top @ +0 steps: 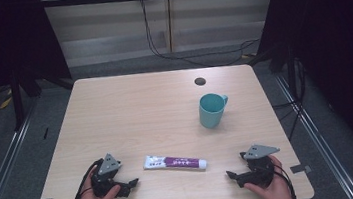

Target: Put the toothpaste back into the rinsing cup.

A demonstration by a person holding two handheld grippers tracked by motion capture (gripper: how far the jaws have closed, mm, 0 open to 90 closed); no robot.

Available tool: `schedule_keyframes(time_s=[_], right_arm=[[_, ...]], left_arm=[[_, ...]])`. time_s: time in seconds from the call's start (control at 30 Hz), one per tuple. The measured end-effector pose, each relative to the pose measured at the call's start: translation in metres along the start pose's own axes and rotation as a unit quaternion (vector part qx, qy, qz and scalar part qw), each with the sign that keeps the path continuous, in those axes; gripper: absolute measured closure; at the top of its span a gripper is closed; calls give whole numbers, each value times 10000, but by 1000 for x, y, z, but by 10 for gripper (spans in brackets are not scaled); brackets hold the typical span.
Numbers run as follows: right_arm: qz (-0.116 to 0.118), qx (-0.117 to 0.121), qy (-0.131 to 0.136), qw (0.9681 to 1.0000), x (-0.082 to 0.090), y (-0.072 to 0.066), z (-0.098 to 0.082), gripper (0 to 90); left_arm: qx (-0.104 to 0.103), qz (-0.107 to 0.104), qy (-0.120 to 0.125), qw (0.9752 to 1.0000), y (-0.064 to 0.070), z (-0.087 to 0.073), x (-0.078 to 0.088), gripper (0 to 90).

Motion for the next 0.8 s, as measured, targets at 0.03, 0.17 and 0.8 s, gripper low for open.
schedule_keyframes(time_s=[0.03, 0.17, 0.8], right_arm=[[0, -6, -4, 10000, 0, 0, 0, 139], [1, -25, -3, 10000, 0, 0, 0, 140], [405, 1157, -968, 9877, -6, -31, 49, 222]], left_arm=[[1, -1, 1, 10000, 0, 0, 0, 97], [0, 5, 2, 10000, 0, 0, 0, 97], [-2, -12, 1, 10000, 0, 0, 0, 97]])
Point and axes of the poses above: each handheld gripper's, and its own axes: x roughly backward along the jaws, z roughly out of its top, y roughly to its right, the point moved 8 cm from there along -x, roughly forward along the jaws, and after that the axes turned 13 degrees about -y, right-handed, at the moved point
